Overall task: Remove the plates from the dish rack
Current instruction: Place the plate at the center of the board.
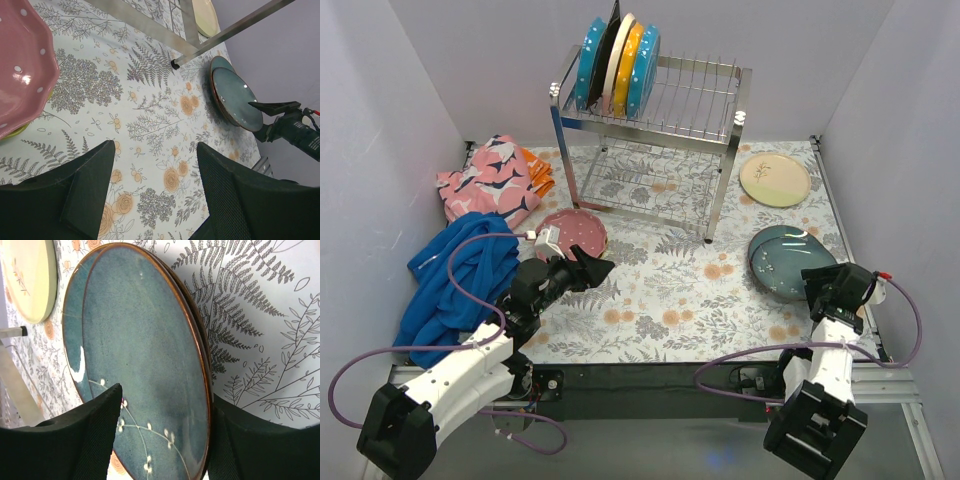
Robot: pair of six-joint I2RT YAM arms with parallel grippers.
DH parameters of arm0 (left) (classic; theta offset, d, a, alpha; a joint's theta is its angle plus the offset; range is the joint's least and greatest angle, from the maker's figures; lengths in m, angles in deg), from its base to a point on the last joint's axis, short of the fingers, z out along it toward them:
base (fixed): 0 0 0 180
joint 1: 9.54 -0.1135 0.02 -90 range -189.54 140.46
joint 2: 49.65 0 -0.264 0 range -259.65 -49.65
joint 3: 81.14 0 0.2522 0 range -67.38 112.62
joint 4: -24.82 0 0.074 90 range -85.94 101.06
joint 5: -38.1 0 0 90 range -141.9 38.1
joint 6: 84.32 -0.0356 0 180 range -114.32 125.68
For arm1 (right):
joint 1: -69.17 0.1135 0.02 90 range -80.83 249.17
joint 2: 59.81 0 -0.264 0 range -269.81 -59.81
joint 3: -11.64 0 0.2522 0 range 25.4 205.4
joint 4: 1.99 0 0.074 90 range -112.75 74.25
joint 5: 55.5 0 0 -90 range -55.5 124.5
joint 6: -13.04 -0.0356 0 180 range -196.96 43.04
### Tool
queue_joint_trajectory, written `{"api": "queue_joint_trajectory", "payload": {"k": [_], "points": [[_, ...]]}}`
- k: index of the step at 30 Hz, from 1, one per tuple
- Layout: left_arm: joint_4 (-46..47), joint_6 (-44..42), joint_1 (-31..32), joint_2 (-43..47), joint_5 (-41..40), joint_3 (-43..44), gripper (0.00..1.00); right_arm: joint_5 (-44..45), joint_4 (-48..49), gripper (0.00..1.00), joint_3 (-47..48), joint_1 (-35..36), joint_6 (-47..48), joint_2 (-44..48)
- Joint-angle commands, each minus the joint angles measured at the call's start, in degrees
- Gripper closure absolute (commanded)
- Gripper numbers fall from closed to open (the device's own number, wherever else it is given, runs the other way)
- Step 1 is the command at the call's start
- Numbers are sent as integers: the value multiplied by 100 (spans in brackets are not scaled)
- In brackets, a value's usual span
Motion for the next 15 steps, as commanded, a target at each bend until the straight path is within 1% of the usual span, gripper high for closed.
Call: {"api": "queue_joint_trajectory", "payload": {"k": [1,2,3,4,5,6,15], "points": [[87,-26,24,109,0,-3,35,318,-365,32,464,-36,450,-372],[96,-26,24,136,-17,-3,35,371,-445,32,552,-36,494,-451],[87,-26,24,145,-17,-12,35,398,-507,29,631,-36,660,-582],[87,-26,24,136,-9,-12,35,433,-647,18,771,-36,722,-645],[87,-18,24,127,0,-12,35,477,-700,10,816,-36,775,-706],[87,-17,24,101,18,5,35,581,-753,7,851,-28,810,-803],[122,-17,24,31,35,5,35,784,-780,9,895,-28,960,-891]]}}
